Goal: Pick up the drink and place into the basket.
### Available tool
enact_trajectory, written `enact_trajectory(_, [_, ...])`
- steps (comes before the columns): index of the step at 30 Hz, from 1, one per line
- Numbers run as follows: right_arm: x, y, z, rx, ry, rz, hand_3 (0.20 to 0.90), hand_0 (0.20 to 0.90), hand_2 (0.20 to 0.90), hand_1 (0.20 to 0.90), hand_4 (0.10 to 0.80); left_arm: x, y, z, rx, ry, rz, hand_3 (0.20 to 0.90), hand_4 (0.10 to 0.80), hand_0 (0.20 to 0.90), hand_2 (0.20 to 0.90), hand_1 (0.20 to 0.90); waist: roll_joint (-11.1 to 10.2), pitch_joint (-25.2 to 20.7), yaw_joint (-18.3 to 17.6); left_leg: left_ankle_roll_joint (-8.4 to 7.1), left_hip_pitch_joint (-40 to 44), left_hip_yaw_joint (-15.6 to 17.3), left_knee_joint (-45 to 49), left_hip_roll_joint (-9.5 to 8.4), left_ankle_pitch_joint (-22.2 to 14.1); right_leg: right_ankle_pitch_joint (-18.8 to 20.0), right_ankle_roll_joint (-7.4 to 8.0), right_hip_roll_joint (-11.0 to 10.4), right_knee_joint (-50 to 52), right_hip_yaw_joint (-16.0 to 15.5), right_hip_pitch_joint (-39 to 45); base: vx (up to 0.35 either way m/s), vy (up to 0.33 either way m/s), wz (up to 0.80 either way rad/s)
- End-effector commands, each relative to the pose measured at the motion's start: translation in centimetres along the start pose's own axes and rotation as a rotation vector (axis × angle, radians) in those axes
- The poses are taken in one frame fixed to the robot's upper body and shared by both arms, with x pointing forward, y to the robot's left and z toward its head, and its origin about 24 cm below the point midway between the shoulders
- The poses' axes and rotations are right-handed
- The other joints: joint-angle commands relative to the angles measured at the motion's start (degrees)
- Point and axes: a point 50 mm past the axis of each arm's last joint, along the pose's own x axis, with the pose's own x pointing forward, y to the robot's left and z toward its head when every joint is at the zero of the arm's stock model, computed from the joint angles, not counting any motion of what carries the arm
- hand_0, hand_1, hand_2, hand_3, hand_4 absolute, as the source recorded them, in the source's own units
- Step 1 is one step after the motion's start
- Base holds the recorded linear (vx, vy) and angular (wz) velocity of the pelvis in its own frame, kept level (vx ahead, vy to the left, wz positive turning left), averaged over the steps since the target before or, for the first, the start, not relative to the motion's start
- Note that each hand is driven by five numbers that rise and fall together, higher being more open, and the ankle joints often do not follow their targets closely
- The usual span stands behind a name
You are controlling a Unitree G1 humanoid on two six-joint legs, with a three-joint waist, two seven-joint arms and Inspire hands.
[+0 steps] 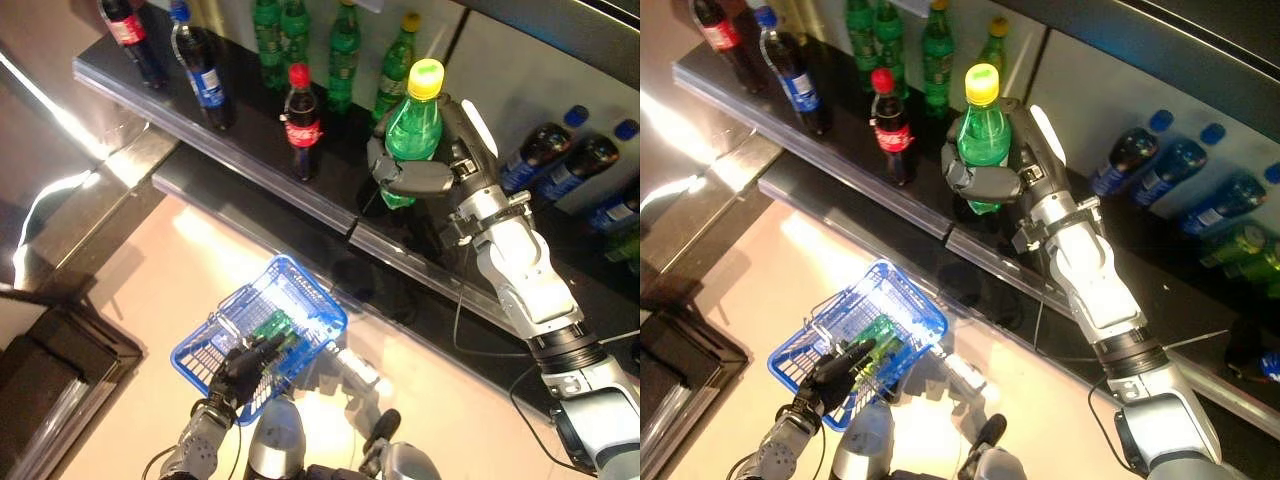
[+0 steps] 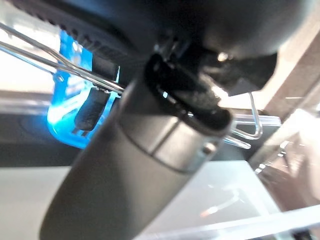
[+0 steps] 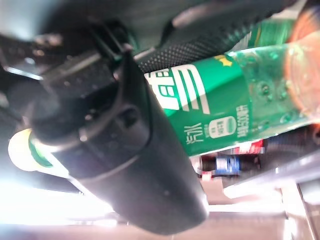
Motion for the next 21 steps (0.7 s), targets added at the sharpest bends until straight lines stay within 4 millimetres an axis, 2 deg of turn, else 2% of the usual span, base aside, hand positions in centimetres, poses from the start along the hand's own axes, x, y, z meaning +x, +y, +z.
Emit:
enact_trajectory(1, [0.7,2.8,2.6,0.135,-0.212,0.048,0.200,0.300,0.300,0.300,0.100,0.2,-6.2,4.5,0.091,-0.210,-0.398,0.200,0.100,0.300,0.300,0.300,-1.00,-19.80,2.03,-0.82,-1.19,-0.97,-1.69,2.17,1.60,-4.81,-1.69,-0.66,3.86,-2.30,1.63,0.016,-0.054,0.31])
enact_trajectory(8, [0.9,4.4,2.7,0.150,-0.210,0.085,0.200,0.300,0.300,0.300,0.100,-0.1,-10.8,6.4,0.114,-0.258,-0.600,0.200,0.100,0.300,0.300,0.300,-1.71,-19.83,4.72,-0.76,-1.68,-3.82,-2.18,1.34,1.76,-6.25,-1.79,-0.21,4.72,-3.70,3.33,0.010,-0.040,0.28])
enact_trajectory(10, [0.9,4.7,2.6,0.149,-0.210,0.094,0.200,0.300,0.300,0.300,0.100,-0.2,-11.5,6.6,0.128,-0.265,-0.638,0.200,0.100,0.300,0.300,0.300,-1.82,-19.88,5.13,-0.74,-1.81,-4.31,-2.15,1.19,1.72,-6.41,-1.83,-0.20,4.86,-3.86,3.43,0.015,-0.031,0.28])
enact_trajectory(12, [0.8,5.4,2.5,0.147,-0.203,0.104,0.200,0.300,0.300,0.300,0.100,-0.6,-13.2,7.1,0.146,-0.270,-0.705,0.200,0.100,0.300,0.300,0.300,-2.06,-19.94,6.00,-0.69,-1.89,-5.47,-2.17,0.82,1.65,-6.76,-1.97,-0.04,5.10,-4.04,3.74,0.029,-0.039,0.13])
enact_trajectory(21, [0.3,6.9,2.0,0.157,-0.178,0.155,0.200,0.300,0.300,0.300,0.100,-2.6,-17.4,8.6,0.213,-0.305,-0.910,0.200,0.100,0.300,0.300,0.300,-2.72,-20.11,8.49,-0.34,-2.28,-9.50,-2.60,-0.62,1.81,-7.34,-1.61,0.10,5.43,-4.44,4.55,0.011,-0.034,0.15])
